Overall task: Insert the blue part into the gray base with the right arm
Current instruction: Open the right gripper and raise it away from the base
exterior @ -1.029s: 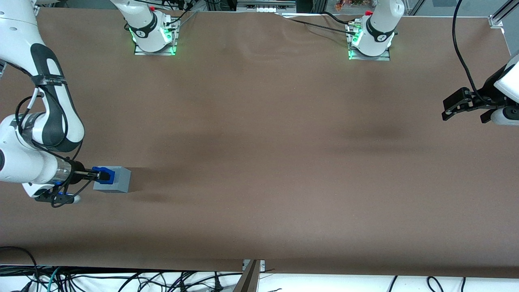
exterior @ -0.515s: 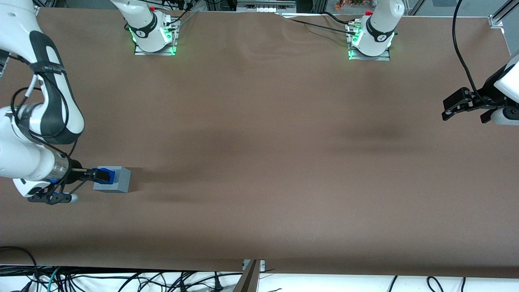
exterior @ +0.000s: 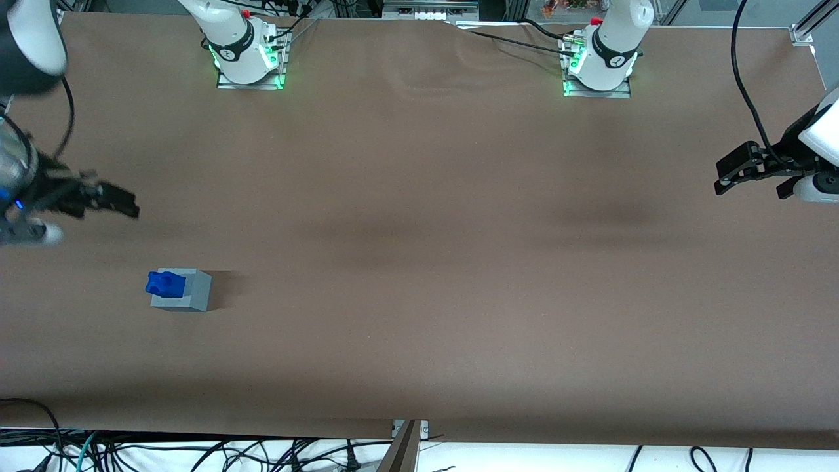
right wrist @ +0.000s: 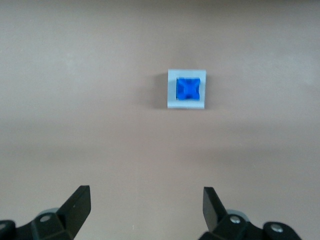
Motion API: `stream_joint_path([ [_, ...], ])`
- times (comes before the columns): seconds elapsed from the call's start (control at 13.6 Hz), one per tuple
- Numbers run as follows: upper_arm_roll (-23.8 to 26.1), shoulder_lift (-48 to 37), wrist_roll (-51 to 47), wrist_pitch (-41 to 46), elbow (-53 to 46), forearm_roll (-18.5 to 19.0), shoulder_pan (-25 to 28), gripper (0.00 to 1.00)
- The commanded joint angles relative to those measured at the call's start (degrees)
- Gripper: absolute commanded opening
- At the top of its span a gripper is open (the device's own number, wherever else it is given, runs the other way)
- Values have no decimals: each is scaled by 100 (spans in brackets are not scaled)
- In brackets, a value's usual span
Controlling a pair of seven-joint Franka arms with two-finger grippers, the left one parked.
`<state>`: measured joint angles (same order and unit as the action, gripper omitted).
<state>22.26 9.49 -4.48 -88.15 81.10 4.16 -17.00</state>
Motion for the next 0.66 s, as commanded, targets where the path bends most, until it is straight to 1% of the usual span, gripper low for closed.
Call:
stream_joint_path([
  [0.0,-11,-640,8,149,495,-108,-23,99],
  [0.15,-20,-615,52,106,530,-274,-23,99],
  [0.59,-11,-588,227,158,530,-293,-22,99],
])
